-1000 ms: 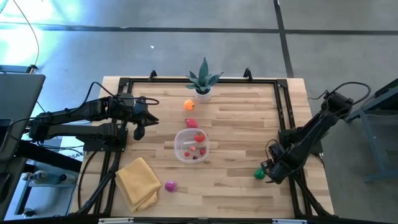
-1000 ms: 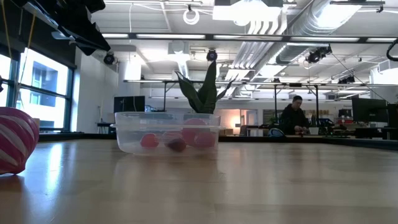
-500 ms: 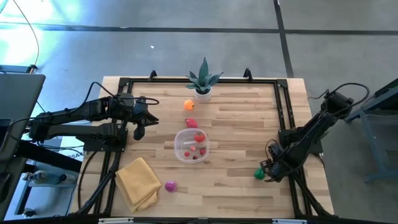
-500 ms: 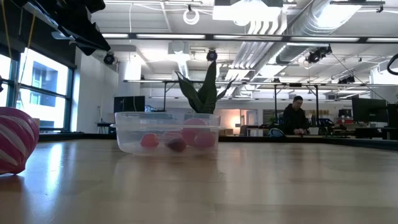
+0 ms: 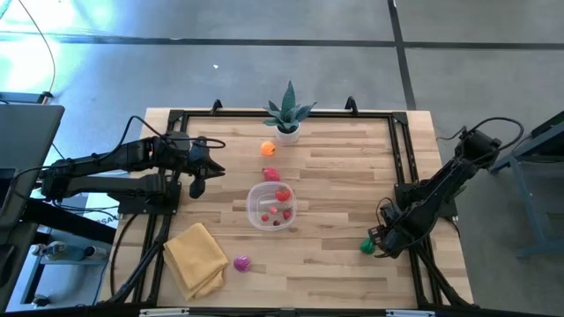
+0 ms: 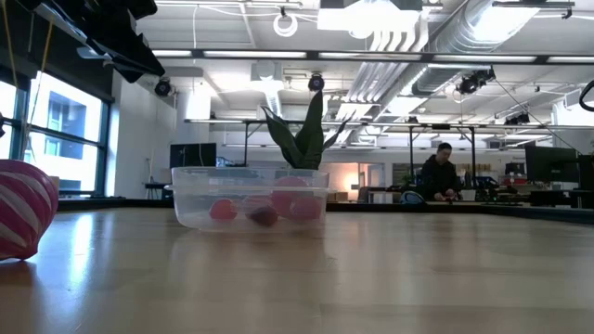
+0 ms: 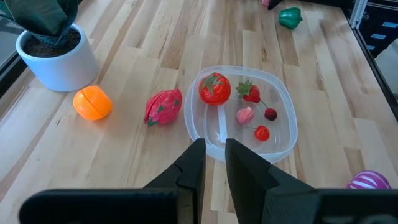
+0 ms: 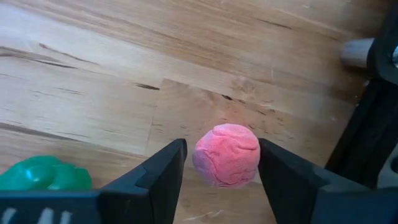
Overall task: Pick and placing Produce into tupperware
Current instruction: Put the pink peach into the transparent bin
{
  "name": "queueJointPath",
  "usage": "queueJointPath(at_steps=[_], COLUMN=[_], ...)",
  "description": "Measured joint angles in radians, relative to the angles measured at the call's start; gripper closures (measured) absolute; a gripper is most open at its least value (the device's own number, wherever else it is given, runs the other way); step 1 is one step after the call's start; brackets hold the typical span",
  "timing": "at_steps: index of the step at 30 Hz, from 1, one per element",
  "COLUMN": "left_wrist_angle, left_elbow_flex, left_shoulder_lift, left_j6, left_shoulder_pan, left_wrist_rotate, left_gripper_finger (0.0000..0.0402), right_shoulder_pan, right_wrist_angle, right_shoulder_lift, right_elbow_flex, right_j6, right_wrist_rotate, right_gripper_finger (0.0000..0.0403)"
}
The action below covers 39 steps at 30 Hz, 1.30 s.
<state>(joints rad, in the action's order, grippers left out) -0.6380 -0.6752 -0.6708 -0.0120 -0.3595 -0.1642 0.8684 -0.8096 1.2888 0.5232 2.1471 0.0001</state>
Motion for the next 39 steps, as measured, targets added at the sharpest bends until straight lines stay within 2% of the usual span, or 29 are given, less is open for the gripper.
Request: queueJointPath(at_steps=[15, 28, 34, 39], left_wrist_angle=[0.0, 0.0, 0.0, 0.0], left_elbow_flex=[0.0, 0.0, 0.0, 0.0], left_shoulder_lift=[0.0, 0.0, 0.0, 0.0], left_j6=[0.0, 0.0, 0.0, 0.0], left_shoulder_pan=[0.0, 0.0, 0.0, 0.0], left_wrist_rotate=[0.0, 0.0, 0.0, 0.0], left_gripper_finger=[0.0348, 0.0348, 0.0348, 0.0348], right_shoulder_pan=[0.0, 0.0, -0.001, -0.028], right_wrist_angle=[0.002, -0.016, -0.111, -0.219], right_shoulder_lift=[0.0, 0.002, 0.004, 0.003], right_elbow_flex=[0.0, 0.01, 0.103, 0.231], right_j6=[0.003, -0.01, -0.062, -0.156], right_wrist_rotate=[0.011, 0.015, 0.104, 0.249], right_gripper_finger=[0.0261, 0.0265, 0.0265, 0.0265])
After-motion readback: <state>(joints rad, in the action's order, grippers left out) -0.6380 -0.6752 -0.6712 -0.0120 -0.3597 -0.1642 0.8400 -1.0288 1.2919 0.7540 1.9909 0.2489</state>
